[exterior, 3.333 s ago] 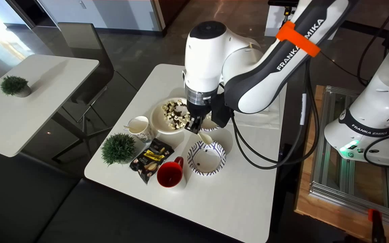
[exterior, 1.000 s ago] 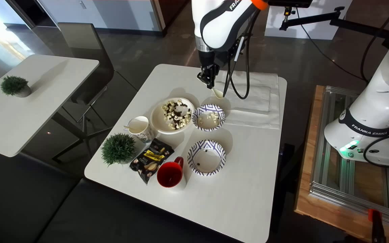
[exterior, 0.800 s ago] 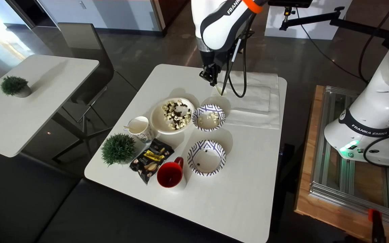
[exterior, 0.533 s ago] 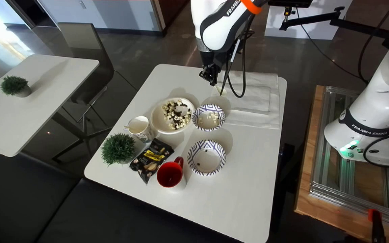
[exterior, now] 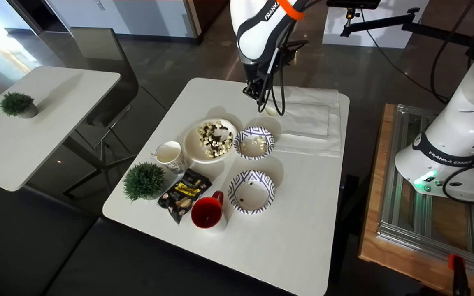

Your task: Empty the spoon into the bowl on the left then place the spoon back

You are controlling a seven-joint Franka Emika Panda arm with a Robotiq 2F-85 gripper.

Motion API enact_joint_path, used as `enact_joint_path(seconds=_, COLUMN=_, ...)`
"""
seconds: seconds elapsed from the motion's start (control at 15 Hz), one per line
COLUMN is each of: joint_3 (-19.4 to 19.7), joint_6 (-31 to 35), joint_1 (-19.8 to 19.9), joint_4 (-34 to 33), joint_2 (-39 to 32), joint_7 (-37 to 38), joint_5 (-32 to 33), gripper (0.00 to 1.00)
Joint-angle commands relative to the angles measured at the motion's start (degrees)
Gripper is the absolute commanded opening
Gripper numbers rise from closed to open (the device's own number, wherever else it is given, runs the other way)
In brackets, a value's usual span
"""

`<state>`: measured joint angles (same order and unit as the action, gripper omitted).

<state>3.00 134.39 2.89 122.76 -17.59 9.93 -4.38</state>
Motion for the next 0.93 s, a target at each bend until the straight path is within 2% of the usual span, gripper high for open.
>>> enact_joint_path(seconds=0.0, joint_3=0.0, joint_6=-4.6, joint_1=1.5, joint_4=-6.7, joint_2=-6.2, joint_7=-2.4, joint_5=-2.4, gripper=0.03)
enact_joint_path(seconds=0.53, joint_3=-0.3, joint_6=-5.7, joint_1=3.5, joint_4=-13.9, joint_2=-16.0, joint_7=-5.6, joint_5=-1.9, gripper=0.03)
enact_joint_path(seconds=0.6, joint_3=-0.3, joint_6=-6.3, joint_1=3.6, joint_4=-14.6, joint_2=-16.5, joint_7=-5.9, joint_5=-1.6, gripper=0.17)
enact_joint_path(seconds=0.67, joint_3=-0.2, joint_6=-6.1, joint_1=3.5, joint_4=-15.0, joint_2=-17.0, joint_7=-5.9, joint_5=-1.3, gripper=0.39)
enact_joint_path(seconds=0.8, joint_3=-0.4, joint_6=-6.7, joint_1=3.2, joint_4=-14.1, joint_2=-15.4, joint_7=-6.2, joint_5=-1.3, gripper=0.43)
enact_joint_path(seconds=0.87, joint_3=-0.6, joint_6=-7.3, joint_1=2.9, joint_4=-13.0, joint_2=-13.5, joint_7=-6.0, joint_5=-1.5, gripper=0.5)
